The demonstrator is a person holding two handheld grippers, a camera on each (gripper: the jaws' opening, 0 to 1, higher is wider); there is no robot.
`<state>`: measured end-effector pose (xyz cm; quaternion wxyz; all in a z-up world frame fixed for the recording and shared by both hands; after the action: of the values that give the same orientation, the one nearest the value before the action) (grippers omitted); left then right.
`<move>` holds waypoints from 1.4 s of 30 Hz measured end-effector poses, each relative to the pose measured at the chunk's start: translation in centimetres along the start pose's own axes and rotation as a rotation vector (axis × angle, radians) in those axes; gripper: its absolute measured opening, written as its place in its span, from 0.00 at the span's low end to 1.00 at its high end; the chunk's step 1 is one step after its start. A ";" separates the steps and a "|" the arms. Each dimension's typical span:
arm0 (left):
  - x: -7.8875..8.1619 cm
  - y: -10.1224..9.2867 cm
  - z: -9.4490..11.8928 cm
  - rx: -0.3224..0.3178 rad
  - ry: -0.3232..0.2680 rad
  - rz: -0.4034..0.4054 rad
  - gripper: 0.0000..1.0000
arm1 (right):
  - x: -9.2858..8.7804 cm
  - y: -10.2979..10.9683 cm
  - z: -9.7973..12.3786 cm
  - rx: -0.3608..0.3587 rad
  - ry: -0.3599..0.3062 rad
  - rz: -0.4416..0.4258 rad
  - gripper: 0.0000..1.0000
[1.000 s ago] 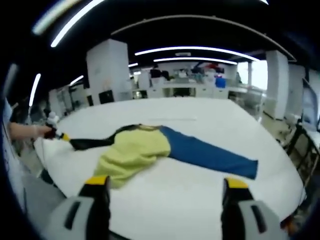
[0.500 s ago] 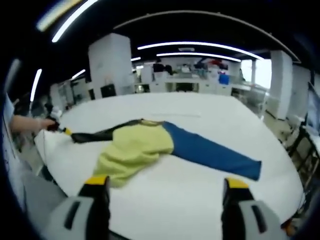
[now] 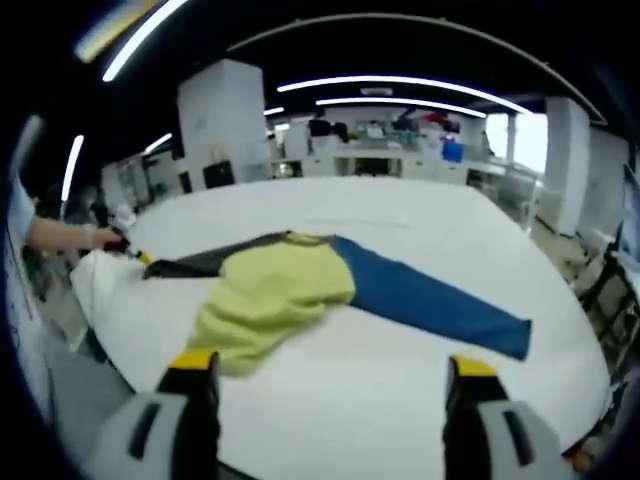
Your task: Fold the garment on the visible template until the final outline fits inside the template.
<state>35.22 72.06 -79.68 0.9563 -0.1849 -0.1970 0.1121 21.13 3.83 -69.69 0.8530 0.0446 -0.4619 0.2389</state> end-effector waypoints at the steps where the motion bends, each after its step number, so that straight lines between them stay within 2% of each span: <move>1: 0.3 0.0 -0.1 0.007 0.001 -0.006 0.00 | -0.1 -0.1 0.0 -0.001 0.002 -0.001 0.94; 2: -0.1 -0.1 0.1 0.016 0.000 -0.014 0.00 | -0.2 0.0 0.0 -0.001 0.004 -0.004 0.94; 5: 0.8 0.3 0.1 0.057 -0.005 -0.080 0.00 | -0.3 0.1 0.1 -0.004 0.007 -0.010 0.94; 9: 0.7 -0.3 0.1 0.070 -0.015 -0.060 0.00 | -0.5 0.2 0.1 -0.009 0.014 -0.017 0.94; 13: 2.4 0.3 -0.6 0.085 -0.025 -0.053 0.00 | -0.7 0.3 0.2 -0.011 0.017 -0.021 0.94; 16: 2.9 0.7 -0.7 0.102 -0.027 -0.050 0.00 | -0.9 0.4 0.1 -0.010 0.025 -0.021 0.94; 20: 2.5 0.5 -0.3 0.113 -0.012 -0.050 0.00 | -1.2 0.5 0.1 -0.010 0.030 -0.019 0.94; 24: 2.3 0.6 -0.2 0.119 0.027 -0.060 0.00 | -1.2 0.7 0.2 -0.009 0.027 -0.026 0.94; 29: 1.5 0.5 0.2 0.129 0.060 -0.113 0.00 | -1.2 1.0 0.0 -0.005 0.022 -0.030 0.94; 37: 1.7 0.8 0.1 0.128 0.035 -0.205 0.00 | -1.1 1.6 0.0 0.000 0.014 -0.033 0.95; 39: 2.2 1.2 0.1 0.135 0.006 -0.221 0.04 | -1.2 1.7 0.0 0.001 0.013 -0.034 0.95; 42: 1.7 1.0 0.4 0.126 -0.032 -0.240 0.26 | -1.3 1.9 0.0 0.005 0.016 -0.032 0.95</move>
<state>36.47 73.60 -79.19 0.9693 -0.0980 -0.2253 0.0120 19.66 4.98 -71.03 0.8604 0.0523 -0.4535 0.2266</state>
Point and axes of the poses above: the point that each gripper's makers call its tool centre point, and the gripper's own axes: z roughly backward along the fingers, y roughly to its left, x roughly out of its top, the point moved 6 cm from there along z, roughly backward along the fingers, and after that the axes turned 15 degrees about z, right-handed, at the moved point
